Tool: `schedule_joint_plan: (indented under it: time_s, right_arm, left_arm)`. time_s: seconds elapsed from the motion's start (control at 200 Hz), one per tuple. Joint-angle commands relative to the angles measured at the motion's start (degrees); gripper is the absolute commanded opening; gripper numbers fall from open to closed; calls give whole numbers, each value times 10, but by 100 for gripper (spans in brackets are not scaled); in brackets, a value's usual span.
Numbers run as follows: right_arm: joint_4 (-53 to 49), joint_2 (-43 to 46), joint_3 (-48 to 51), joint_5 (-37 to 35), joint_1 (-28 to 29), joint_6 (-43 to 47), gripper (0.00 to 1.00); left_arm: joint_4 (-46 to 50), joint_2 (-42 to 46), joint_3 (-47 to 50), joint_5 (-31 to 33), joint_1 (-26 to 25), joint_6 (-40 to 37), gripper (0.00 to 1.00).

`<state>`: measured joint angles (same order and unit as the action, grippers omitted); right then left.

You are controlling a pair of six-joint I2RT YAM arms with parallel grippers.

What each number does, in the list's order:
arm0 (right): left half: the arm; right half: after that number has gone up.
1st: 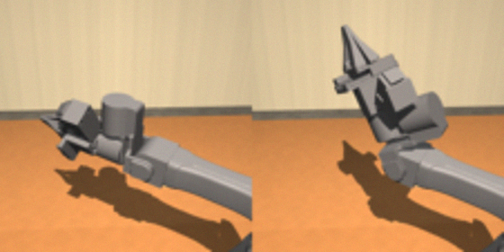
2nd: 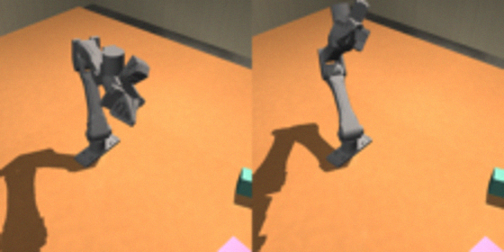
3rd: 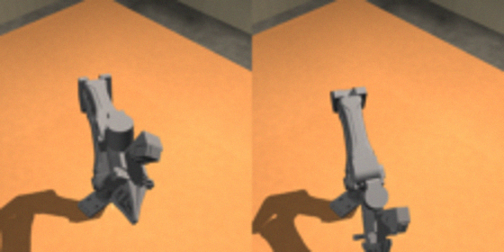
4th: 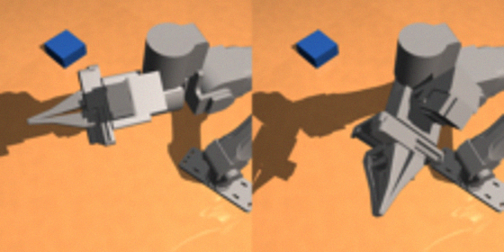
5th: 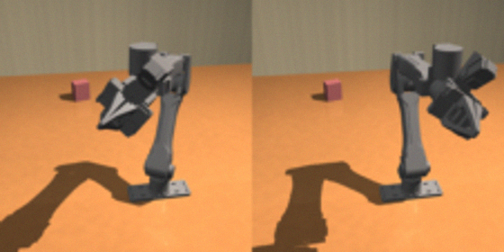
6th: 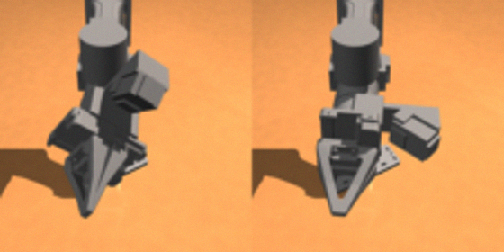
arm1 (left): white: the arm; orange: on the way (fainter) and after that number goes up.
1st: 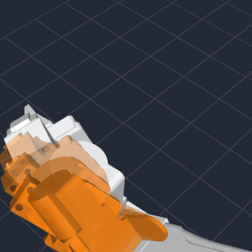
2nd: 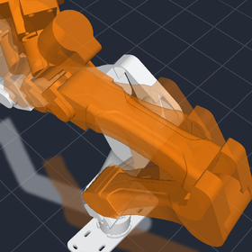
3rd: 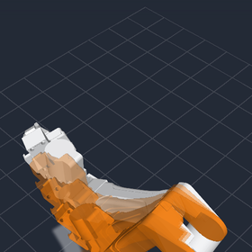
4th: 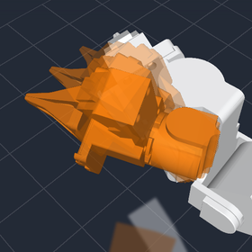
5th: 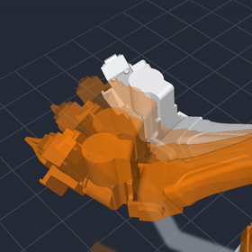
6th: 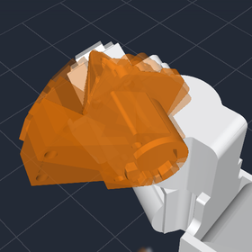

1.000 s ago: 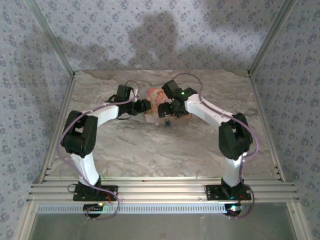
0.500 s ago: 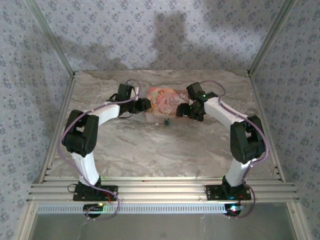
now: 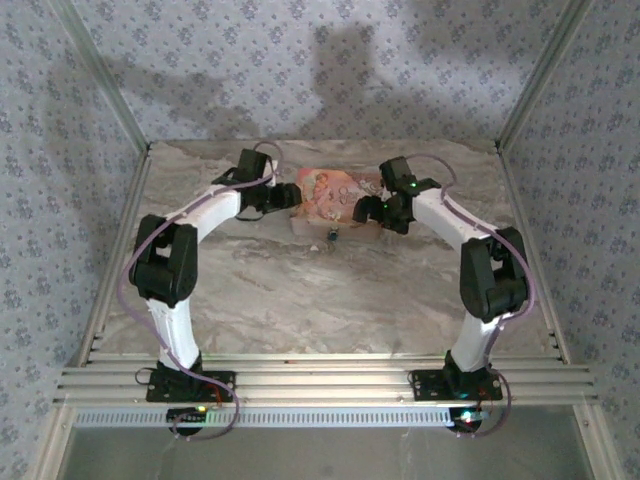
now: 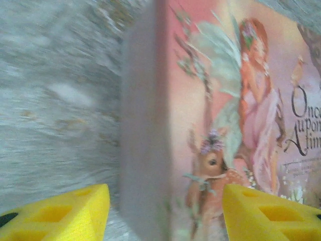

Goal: Unlock the padlock with the key

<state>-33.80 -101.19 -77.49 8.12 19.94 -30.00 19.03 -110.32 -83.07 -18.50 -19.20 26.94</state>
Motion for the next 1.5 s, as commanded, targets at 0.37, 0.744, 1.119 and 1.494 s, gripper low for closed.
schedule_joint_plan:
  time_s: [0.37,0.744,1.119,1.494]
  right_arm:
    - [11,105,73,-40,38,-9,88]
    - [19,107,134,-42,53,-23,88]
    - [22,98,130,-47,65,-28,88]
    - [15,119,143,-60,78,-35,88]
  left_arm:
    - [236,-120,-226,186,137,-16,56]
    - [302,-248,-365,220,147,-29,53]
    - [285,-288,-378,206,156,-43,43]
    - [235,-276,-333,159,160,-71,24]
